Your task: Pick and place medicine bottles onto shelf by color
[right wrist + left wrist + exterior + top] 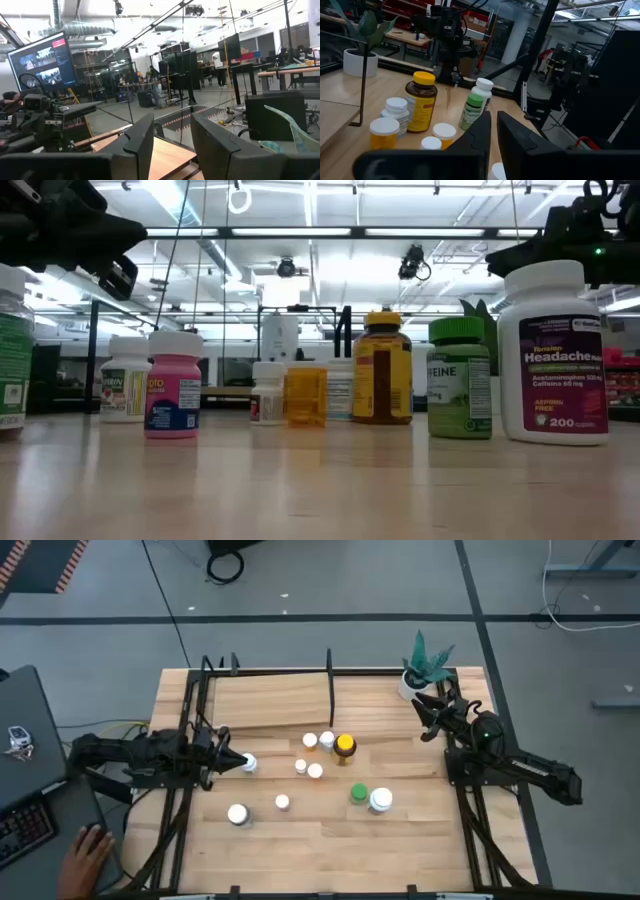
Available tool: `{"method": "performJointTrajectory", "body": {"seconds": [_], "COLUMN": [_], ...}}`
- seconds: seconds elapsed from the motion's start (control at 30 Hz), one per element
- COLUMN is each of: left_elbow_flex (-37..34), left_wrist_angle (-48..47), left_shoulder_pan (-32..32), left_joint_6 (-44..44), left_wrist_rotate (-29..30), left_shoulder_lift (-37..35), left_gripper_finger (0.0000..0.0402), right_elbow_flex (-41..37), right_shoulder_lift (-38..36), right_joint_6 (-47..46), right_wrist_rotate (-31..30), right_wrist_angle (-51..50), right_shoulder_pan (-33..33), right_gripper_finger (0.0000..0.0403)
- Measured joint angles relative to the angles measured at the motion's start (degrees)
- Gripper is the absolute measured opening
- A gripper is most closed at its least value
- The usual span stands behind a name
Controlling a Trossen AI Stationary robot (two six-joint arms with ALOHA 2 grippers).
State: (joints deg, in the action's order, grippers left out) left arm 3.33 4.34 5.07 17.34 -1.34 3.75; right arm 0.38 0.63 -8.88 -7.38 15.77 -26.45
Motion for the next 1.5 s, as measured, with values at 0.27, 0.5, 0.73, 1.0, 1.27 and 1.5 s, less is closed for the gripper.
{"method": "performJointTrajectory", "body": {"seconds": [0.27,0.5,0.73,1.0,1.27,1.5], "left_elbow_flex": [0.0,0.0,0.0,0.0,0.0,0.0], "left_wrist_angle": [0.0,0.0,0.0,0.0,0.0,0.0], "left_shoulder_pan": [0.0,0.0,0.0,0.0,0.0,0.0], "left_joint_6": [0.0,0.0,0.0,0.0,0.0,0.0], "left_wrist_rotate": [0.0,0.0,0.0,0.0,0.0,0.0], "left_shoulder_lift": [0.0,0.0,0.0,0.0,0.0,0.0], "left_gripper_finger": [0.0028,0.0036,0.0035,0.0028,0.0039,0.0031], "right_elbow_flex": [0.0,0.0,0.0,0.0,0.0,0.0], "right_shoulder_lift": [0.0,0.0,0.0,0.0,0.0,0.0], "right_joint_6": [0.0,0.0,0.0,0.0,0.0,0.0], "right_wrist_rotate": [0.0,0.0,0.0,0.0,0.0,0.0], "right_wrist_angle": [0.0,0.0,0.0,0.0,0.0,0.0], "right_shoulder_pan": [0.0,0.0,0.0,0.0,0.0,0.0], "right_gripper_finger": [0.0137,0.0137,0.0137,0.0137,0.0137,0.0137]}}
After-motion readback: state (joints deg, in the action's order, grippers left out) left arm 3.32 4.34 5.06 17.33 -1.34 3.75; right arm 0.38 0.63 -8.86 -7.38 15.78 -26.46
